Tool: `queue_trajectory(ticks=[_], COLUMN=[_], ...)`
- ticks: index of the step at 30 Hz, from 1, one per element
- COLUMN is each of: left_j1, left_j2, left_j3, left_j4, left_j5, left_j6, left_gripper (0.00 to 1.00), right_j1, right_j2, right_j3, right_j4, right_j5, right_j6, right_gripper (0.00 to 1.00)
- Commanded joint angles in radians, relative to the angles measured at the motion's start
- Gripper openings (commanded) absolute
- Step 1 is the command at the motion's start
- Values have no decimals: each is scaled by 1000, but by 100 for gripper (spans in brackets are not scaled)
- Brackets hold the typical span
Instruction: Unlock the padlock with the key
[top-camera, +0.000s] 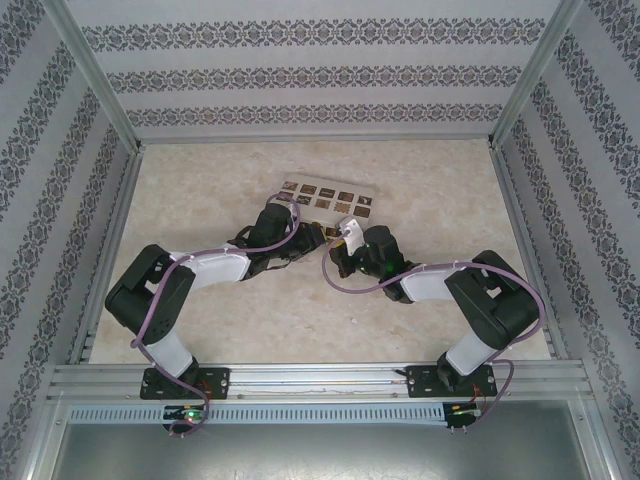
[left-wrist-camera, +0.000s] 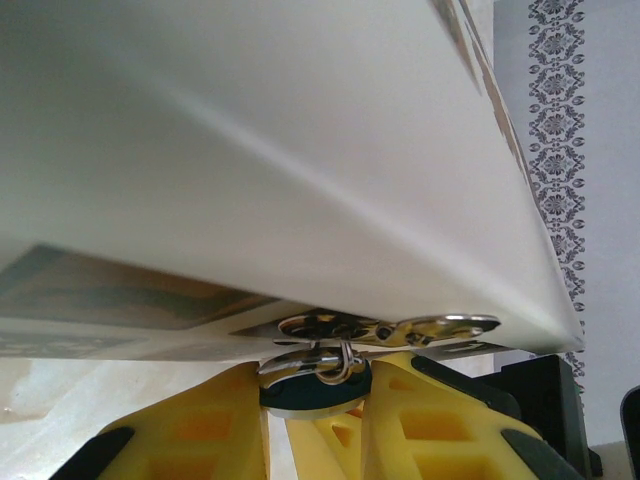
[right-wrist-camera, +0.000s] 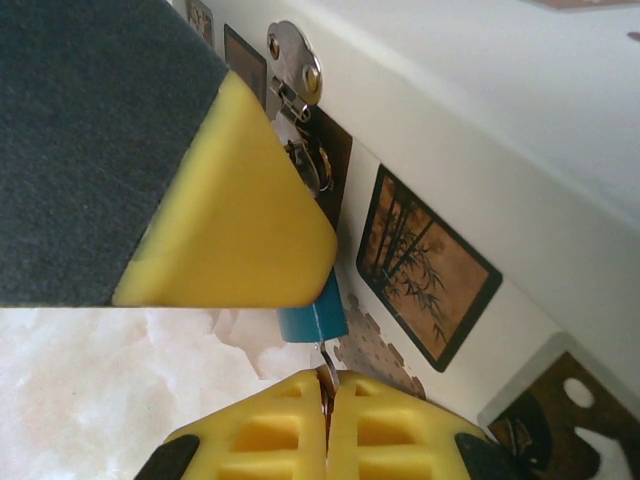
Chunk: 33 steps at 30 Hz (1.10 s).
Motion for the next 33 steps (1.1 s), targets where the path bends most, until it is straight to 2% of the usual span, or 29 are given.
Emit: queue_trajectory(ticks=[1,20,28,33], left_j1=[-27,-1,13,43], left_j2=[11,120,90,2], left_j3=[-4,-26,-42,-91], left_j4=[26,131,124,99], left_j5=[138,118,95,75], left_j6=[-14,-9,17,49], left_gripper=[23,24,33,43], right_j1=[9,24,20,14], right_j2=[18,148,171,165], right_j3=[59,-51,-68,-81], right_j4=[178,210,213,212], right_j5=[-76,5,19,13], right_j6=[8,85,129,152], right_gripper=[0,0,0,0])
